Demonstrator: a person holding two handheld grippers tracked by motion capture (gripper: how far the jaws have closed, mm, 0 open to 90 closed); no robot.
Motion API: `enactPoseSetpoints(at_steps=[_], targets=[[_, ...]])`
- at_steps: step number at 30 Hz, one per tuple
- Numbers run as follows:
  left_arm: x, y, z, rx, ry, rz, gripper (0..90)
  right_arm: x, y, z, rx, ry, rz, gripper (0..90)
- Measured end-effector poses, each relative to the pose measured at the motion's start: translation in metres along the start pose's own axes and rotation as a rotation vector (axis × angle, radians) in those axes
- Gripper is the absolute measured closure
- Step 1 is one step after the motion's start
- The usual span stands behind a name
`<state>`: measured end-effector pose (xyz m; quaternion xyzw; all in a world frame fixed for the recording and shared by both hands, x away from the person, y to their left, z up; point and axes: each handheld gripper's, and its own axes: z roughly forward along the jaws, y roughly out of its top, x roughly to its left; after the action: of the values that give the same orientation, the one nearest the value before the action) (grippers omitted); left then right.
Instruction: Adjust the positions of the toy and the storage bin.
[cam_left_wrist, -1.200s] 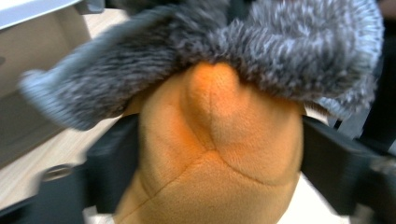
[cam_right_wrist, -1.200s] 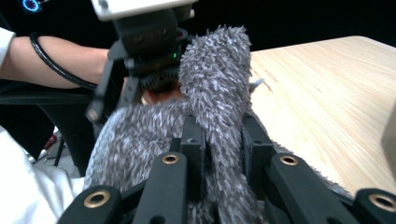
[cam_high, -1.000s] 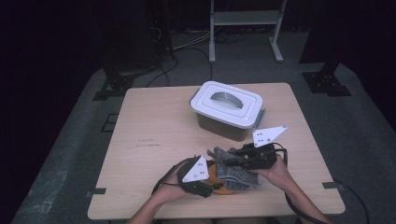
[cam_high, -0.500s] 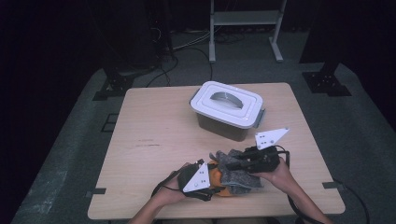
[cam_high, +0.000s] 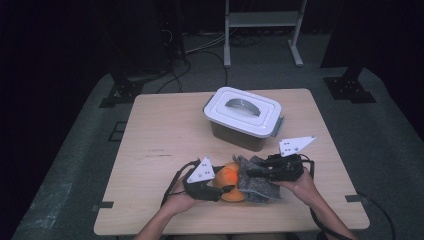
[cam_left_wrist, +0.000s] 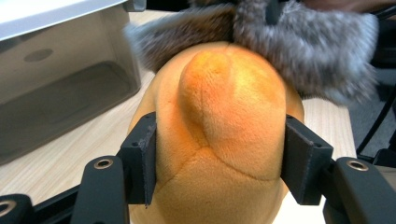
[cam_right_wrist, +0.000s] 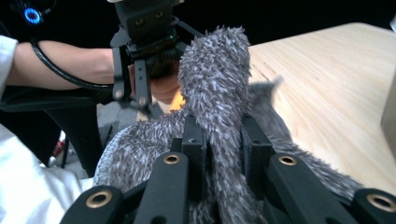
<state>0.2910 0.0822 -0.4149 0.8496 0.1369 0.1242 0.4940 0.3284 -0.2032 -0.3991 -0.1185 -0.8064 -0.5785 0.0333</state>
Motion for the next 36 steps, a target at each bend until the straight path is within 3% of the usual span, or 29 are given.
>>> enactPoseSetpoints(at_steps=[6,13,18,20,23,25,31,36], targets=[[-0.003,0.013,0.01,0.046,0.02,0.019,37.4,0.002,0.018,0.015,0.003,0.001,-0.049,75.4],[0.009,0.004,0.005,0.009,0.021,-0.085,37.3,-0.011,0.001,-0.002,-0.013,-0.061,0.003,75.5],[0.013,0.007,0.006,0.004,0.033,-0.155,37.1,-0.006,-0.006,-0.009,-0.019,-0.071,0.001,75.4],[0.013,0.011,0.009,0.018,0.029,-0.152,37.2,-0.003,-0.003,-0.008,-0.027,-0.06,-0.003,75.4],[0.004,0.02,0.016,0.052,0.038,-0.082,36.6,0.002,0.008,0.003,-0.018,-0.031,-0.048,75.4],[0.0,0.023,0.018,0.06,0.045,-0.058,36.2,0.003,0.013,0.007,-0.024,-0.025,-0.06,75.5],[0.005,0.018,0.012,0.039,0.066,-0.084,36.2,-0.002,0.012,0.001,-0.007,-0.07,-0.053,75.5],[0.001,0.024,0.013,0.078,0.068,-0.056,37.0,-0.001,0.006,-0.004,-0.024,-0.064,-0.032,75.4]])
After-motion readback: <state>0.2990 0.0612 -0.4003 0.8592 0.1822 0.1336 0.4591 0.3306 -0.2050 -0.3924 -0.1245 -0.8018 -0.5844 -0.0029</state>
